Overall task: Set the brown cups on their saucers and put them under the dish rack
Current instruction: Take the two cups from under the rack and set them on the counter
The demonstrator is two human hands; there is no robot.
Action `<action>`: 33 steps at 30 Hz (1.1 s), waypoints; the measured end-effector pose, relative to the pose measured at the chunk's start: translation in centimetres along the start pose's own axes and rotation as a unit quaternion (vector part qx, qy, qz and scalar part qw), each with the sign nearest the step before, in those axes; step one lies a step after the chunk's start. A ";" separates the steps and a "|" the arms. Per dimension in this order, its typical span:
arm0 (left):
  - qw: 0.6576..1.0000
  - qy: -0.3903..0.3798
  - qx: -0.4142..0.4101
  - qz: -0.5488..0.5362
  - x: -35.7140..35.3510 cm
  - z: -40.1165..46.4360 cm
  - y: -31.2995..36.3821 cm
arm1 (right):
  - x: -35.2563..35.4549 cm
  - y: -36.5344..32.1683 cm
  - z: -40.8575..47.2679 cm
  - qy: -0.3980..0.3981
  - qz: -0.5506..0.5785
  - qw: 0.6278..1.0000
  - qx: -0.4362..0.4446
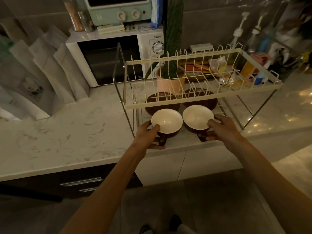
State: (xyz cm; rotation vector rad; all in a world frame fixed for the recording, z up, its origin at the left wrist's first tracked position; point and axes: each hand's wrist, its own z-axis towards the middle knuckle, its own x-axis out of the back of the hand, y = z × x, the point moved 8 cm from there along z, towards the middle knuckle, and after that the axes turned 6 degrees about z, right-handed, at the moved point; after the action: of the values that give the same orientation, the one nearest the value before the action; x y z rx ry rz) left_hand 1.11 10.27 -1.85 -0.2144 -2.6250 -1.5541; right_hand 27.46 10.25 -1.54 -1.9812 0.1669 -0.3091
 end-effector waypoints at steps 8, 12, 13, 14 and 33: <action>0.998 -0.037 -0.027 0.034 0.9 -2.8 -0.9 | 0.8 0.1 -3.0 -0.006 -0.002 1.000 0.004; 0.999 -0.028 -0.020 0.040 2.5 -4.1 -2.2 | 0.0 0.3 -4.6 -0.012 -0.025 1.000 0.012; 0.999 -0.026 -0.018 0.042 2.9 -4.5 -2.6 | -0.2 0.4 -5.0 -0.014 -0.029 0.999 0.013; 0.999 -0.025 -0.016 0.044 3.4 -4.9 -3.0 | -0.6 0.5 -5.4 -0.021 -0.032 0.999 0.014; 0.993 0.112 0.036 0.027 17.3 -12.4 -11.6 | -15.7 1.8 -11.8 -0.204 -0.120 0.971 0.044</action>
State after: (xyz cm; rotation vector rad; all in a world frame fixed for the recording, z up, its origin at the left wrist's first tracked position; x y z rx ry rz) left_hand -17.88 -4.74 -3.46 -0.0984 -2.4751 -1.3766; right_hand 9.04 3.20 -0.69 -1.9332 -0.3469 -0.0552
